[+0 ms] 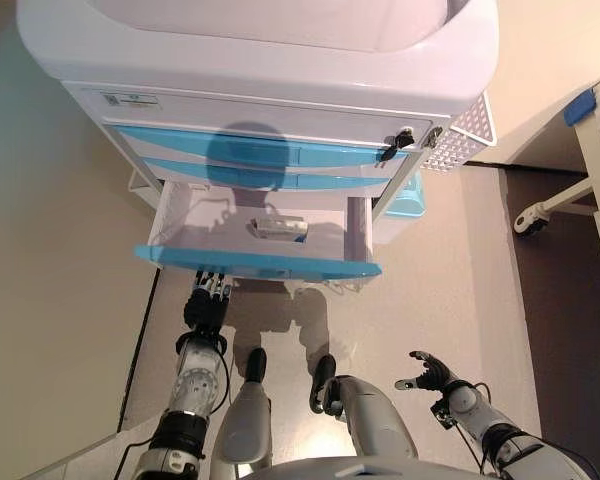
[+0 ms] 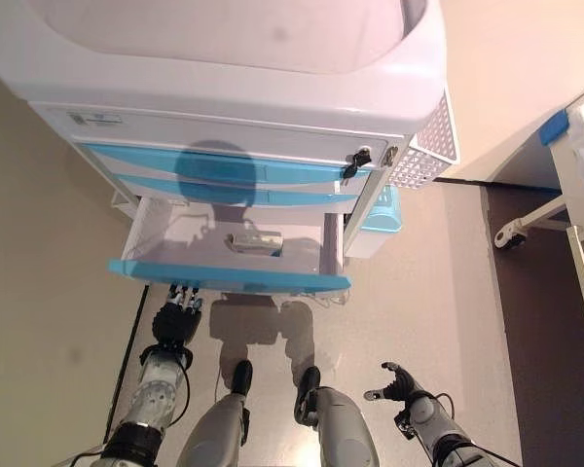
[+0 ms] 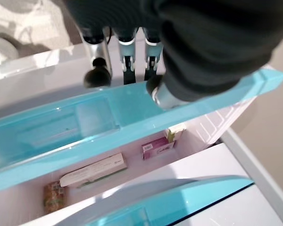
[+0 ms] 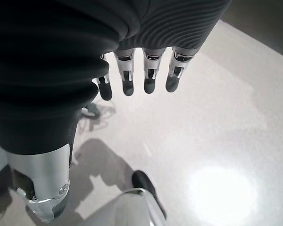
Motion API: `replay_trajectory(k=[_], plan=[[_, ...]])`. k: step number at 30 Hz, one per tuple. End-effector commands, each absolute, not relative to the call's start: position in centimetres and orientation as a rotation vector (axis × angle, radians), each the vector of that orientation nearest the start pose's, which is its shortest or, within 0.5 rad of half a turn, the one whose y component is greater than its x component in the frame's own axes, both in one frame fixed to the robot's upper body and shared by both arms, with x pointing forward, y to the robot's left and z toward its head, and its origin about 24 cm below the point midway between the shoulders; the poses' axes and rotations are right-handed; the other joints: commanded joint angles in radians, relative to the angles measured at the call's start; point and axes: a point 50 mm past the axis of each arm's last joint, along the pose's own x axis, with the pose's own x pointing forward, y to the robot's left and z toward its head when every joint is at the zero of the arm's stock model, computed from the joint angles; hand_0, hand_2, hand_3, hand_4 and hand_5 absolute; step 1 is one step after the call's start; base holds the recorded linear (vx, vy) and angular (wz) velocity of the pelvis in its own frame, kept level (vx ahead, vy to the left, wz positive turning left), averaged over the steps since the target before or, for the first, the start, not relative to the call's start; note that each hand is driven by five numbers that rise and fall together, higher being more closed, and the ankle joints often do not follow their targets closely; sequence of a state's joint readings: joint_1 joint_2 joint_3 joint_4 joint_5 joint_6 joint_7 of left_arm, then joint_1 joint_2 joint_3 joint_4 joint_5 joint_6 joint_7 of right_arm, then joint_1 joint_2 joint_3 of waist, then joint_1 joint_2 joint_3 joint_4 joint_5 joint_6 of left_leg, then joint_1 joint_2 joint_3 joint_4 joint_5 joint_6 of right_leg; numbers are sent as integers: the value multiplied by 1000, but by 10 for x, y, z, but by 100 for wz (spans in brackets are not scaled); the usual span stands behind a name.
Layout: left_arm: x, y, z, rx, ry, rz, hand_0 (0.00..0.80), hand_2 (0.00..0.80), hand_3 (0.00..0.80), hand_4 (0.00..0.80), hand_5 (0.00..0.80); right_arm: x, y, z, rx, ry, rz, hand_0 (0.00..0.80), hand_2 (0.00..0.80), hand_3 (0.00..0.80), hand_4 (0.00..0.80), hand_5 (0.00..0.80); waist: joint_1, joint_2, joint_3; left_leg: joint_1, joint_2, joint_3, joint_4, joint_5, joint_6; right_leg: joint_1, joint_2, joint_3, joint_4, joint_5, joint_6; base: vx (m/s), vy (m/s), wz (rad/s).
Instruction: Open the drawer and pick up the medicine
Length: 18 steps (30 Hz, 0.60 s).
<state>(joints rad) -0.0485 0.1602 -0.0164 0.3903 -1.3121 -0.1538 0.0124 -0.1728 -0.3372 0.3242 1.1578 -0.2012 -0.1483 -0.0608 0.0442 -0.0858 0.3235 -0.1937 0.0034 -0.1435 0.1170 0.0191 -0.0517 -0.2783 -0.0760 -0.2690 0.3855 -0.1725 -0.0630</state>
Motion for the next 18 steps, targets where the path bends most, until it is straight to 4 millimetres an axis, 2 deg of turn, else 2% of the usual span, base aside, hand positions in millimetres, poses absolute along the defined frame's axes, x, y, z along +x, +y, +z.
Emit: replay_trajectory(k=[1,11,13,14,18], plan=[[250,251,77,-976,-467,125,800,800,800,800,800,148,-262,-134,-771,983,188,0,0,0,0,0,46,54,-174,-52,-97,10,11,34,58,58,-25,6,-83,101,87,-14,7,9],[222,262,81,-926,-511,142,800,800,800,800,800,138,-260,-139,-803,1030,242,0,0,0,0,0,77,76,-216,-8,-99,8,-21,43,65,105,-24,-4,-124,115,93,-3,2,2],[222,262,80,-926,-510,142,800,800,800,800,800,138,-260,-139,-803,1031,243,0,0,0,0,0,77,76,-215,-7,-98,8,-21,43,65,107,-24,-4,-125,116,93,0,0,0],[214,265,88,-903,-542,135,800,800,800,800,800,134,-261,-140,-806,1045,253,0,0,0,0,0,89,79,-224,6,-101,5,-18,37,66,123,-26,-9,-127,112,94,0,0,0],[206,267,96,-896,-590,140,800,800,800,800,800,130,-261,-142,-810,1061,256,0,0,0,0,0,99,80,-235,23,-105,2,-13,30,64,150,-29,-18,-138,108,95,44,-8,-1]])
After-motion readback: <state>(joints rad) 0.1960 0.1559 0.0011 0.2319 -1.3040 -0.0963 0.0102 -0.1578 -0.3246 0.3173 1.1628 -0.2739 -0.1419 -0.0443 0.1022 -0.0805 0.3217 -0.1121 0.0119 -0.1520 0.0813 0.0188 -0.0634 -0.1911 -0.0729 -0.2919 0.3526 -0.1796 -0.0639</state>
